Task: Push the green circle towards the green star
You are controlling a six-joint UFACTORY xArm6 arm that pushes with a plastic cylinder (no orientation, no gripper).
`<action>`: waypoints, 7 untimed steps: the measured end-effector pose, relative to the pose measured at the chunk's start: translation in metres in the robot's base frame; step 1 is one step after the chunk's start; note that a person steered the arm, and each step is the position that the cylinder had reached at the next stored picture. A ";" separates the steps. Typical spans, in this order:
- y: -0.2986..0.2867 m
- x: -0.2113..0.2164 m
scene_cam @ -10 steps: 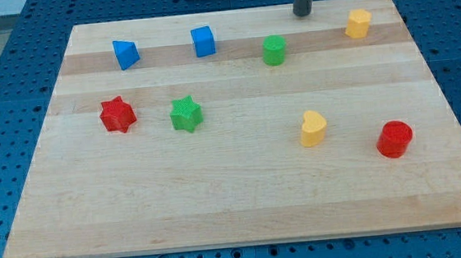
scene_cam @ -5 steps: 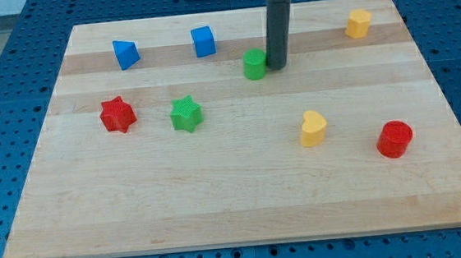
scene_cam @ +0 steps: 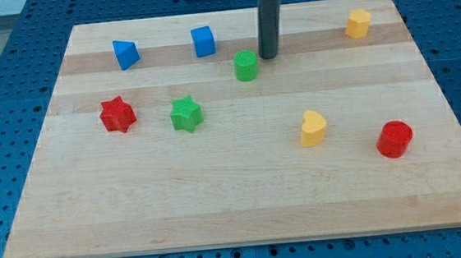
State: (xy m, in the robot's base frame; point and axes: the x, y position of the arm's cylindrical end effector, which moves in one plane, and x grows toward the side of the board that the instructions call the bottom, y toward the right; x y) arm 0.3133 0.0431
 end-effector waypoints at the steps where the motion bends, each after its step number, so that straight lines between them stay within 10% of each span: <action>1: -0.021 0.002; 7: -0.090 0.098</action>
